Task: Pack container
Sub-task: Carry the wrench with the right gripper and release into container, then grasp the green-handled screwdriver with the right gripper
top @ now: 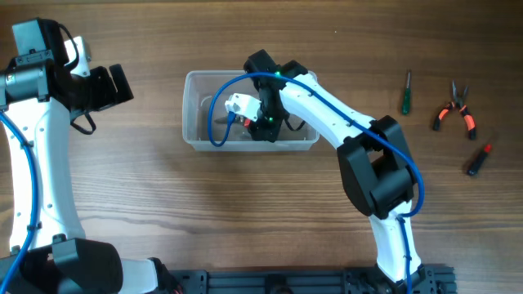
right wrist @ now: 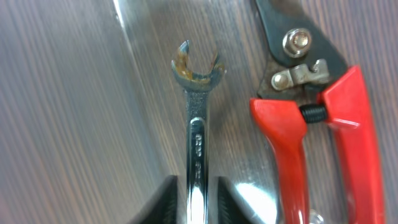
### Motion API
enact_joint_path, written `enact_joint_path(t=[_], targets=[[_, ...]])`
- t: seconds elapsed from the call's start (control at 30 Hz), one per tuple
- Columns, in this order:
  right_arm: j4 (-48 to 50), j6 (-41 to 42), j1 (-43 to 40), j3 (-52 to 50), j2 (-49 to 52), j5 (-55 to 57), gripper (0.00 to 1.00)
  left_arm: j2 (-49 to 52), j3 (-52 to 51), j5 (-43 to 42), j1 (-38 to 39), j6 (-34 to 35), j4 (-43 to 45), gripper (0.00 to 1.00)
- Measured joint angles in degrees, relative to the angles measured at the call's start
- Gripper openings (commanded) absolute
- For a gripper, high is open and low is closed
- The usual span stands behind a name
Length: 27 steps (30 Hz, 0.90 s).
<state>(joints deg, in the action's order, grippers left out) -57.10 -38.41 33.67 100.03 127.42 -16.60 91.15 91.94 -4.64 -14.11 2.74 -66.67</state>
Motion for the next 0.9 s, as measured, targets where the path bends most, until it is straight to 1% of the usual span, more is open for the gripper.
enact_joint_path(t=[0.07, 0.17, 0.27, 0.33, 0.37, 0.4, 0.43, 0.47, 0.53, 0.6, 0.67, 0.77, 0.9], targets=[[0.1, 0.4, 0.0, 0.0, 0.0, 0.0, 0.52, 0.0, 0.0, 0.0, 0.0, 0.0, 0.0, 1.0], [-0.3, 1.1, 0.0, 0.0, 0.0, 0.1, 0.54, 0.0, 0.0, 0.0, 0.0, 0.0, 0.0, 1.0], [-1.2, 4.4, 0.0, 1.5, -0.2, 2.5, 0.56, 0.0, 0.0, 0.0, 0.0, 0.0, 0.0, 1.0], [-1.6, 8.5, -0.1, 4.3, -1.9, 6.2, 0.6, 0.0, 0.0, 0.0, 0.0, 0.0, 0.0, 1.0], [-2.0, 10.6, -0.5, 5.6, -3.6, 7.8, 0.65, 0.0, 0.0, 0.0, 0.0, 0.0, 0.0, 1.0], [-2.2, 12.9, -1.2, 7.3, -6.3, 9.5, 0.73, 0.0, 0.0, 0.0, 0.0, 0.0, 0.0, 1.0], [-1.8, 16.2, -2.5, 9.4, -9.7, 11.8, 0.75, 0.0, 0.0, 0.0, 0.0, 0.0, 0.0, 1.0], [-0.7, 19.5, -4.4, 11.1, -13.4, 13.9, 0.75, 0.0, 0.0, 0.0, 0.0, 0.0, 0.0, 1.0], [1.7, 26.4, -9.3, 13.0, -20.5, 17.8, 0.82, 0.0, 0.0, 0.0, 0.0, 0.0, -0.1, 1.0], [3.8, 34.2, -17.1, 14.4, -26.8, 20.6, 0.82, 0.0, 0.0, 0.0, 0.0, 0.0, -0.2, 1.0], [3.9, 40.2, -25.5, 15.2, -29.2, 21.8, 0.82, 0.0, 0.0, 0.0, 0.0, 0.0, -0.2, 1.0], [2.1, 45.0, -35.3, 15.2, -26.9, 21.0, 0.83, 0.0, 0.0, 0.0, 0.0, 0.0, -0.3, 1.0], [-0.1, 48.2, -41.8, 15.0, -17.3, 20.2, 0.83, 0.0, 0.0, 0.0, 0.0, 0.0, -0.4, 1.0]])
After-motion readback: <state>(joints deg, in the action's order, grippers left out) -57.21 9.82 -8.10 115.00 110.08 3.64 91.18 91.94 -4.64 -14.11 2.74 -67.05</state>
